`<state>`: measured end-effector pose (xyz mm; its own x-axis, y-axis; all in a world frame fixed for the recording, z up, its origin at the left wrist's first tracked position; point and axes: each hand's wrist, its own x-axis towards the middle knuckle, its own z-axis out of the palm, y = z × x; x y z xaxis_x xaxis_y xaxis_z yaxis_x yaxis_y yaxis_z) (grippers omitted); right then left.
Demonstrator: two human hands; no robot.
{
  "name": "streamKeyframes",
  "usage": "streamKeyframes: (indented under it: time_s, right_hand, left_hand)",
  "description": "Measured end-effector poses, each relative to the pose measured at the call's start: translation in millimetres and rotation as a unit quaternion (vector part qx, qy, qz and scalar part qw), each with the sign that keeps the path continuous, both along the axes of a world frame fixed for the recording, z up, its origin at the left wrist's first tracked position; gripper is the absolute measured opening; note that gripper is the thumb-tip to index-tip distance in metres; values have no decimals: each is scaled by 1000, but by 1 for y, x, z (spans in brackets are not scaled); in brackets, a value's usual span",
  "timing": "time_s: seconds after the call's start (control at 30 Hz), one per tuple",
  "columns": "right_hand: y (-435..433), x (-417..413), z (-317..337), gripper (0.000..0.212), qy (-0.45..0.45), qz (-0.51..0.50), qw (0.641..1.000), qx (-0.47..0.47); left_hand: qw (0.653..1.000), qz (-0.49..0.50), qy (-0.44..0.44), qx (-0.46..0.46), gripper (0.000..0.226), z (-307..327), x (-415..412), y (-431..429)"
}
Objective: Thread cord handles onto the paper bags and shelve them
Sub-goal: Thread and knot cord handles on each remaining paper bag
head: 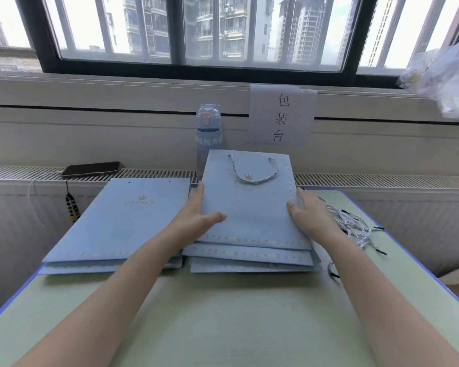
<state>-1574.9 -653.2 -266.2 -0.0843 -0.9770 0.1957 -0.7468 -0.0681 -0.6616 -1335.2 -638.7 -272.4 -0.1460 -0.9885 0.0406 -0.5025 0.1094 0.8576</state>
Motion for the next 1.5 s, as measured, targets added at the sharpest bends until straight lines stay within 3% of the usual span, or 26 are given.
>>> streamKeyframes:
  time_s: [0.1, 0.23, 0.3, 0.43, 0.57, 0.7, 0.8, 0.93, 1.13, 1.5]
  right_hand:
    - [4, 6, 5, 31, 37, -37, 998, -27]
    - [12, 12, 12, 39, 31, -91, 995, -33]
    - [12, 10, 12, 36, 61, -94, 993, -28]
    - [12, 8, 12, 34, 101, -79, 992, -1]
    - [12, 10, 14, 38, 62, -61, 996, 9]
    - [8, 8, 11, 39, 20, -34, 998, 50]
    - [5, 3, 4, 54, -52, -5, 995, 91]
    - [6, 1, 6, 56, -123, 4, 988, 89]
    - [5, -1, 3, 35, -93, -13, 992, 82]
    - [-2, -1, -7, 53, -130, -46, 986, 89]
  left_hand:
    - [998, 0, -1, 56, 95, 2, -1, -2]
    - [992, -41, -41, 115, 104, 14, 0, 4]
    - [985, -70, -107, 115, 89, 21, 2, 11]
    - [949, -82, -286, 101, 128, 27, 4, 16]
    - [911, -142, -381, 66, 133, 16, -10, 29]
    - [918, -126, -371, 57, 132, 7, -15, 29]
    - [921, -117, -368, 55, 129, 7, -19, 28]
    - [926, -102, -361, 44, 122, 5, -21, 26]
    - [937, -78, -338, 44, 122, 1, -20, 23]
    - [936, -90, -338, 24, 95, 14, -7, 21]
